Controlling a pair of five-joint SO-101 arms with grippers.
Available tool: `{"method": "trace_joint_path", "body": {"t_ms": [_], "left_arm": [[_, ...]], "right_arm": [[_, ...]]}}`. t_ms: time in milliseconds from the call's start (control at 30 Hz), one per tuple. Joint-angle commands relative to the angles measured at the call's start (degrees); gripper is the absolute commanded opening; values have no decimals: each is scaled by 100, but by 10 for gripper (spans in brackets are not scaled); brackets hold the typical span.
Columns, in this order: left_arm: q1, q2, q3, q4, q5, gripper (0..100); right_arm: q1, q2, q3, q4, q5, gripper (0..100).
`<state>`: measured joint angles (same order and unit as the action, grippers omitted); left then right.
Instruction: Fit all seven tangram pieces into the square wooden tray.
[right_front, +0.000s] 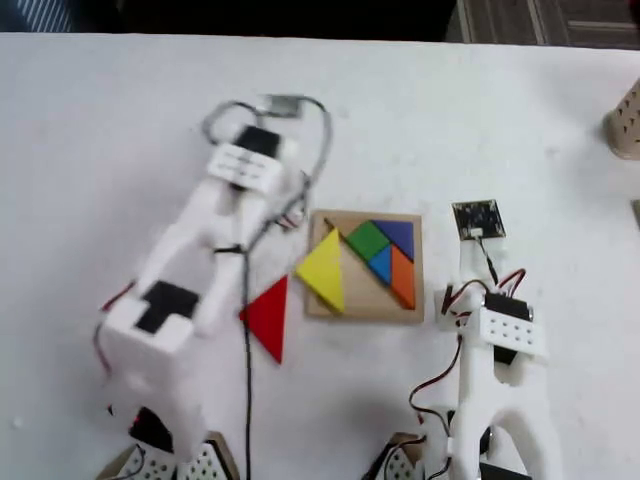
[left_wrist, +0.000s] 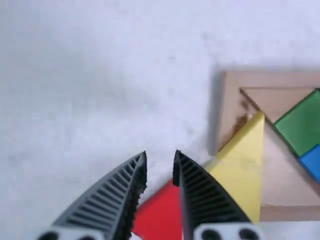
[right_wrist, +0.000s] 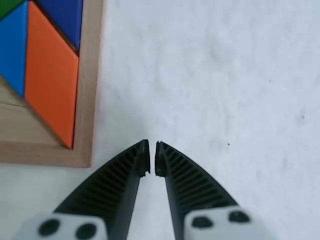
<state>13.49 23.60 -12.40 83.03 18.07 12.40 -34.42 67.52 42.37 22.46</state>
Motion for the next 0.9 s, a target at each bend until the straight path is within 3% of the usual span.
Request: {"method": "trace_joint_path", "body": {"t_ms": [0,167,267,367,567,767,867], "left_arm": [[-725,-1007,774,-703,0,120],[-1174,-1675,1952,-2180,-527,14],[-1244,-2079,2734,-3024,-1125,28],[-1244,-2484,3508,-3640,-1169,23],[-1473,-3451,4695,-3921,-1169,23],[-2237,-4224,5855,-3965,-1204,25],[-2659,-4400,6426,-4492,-1213,24]], "right_arm": [[-57,-163,-62,-171,62,29],[-57,-154,-62,-295,62,27],[-31,-163,-62,-286,44,27],[-22,-171,-62,-259,26,27],[-57,-171,-62,-259,18,27],[-347,-154,-44,-277,9,27],[-655,-119,-35,-242,18,27]]}}
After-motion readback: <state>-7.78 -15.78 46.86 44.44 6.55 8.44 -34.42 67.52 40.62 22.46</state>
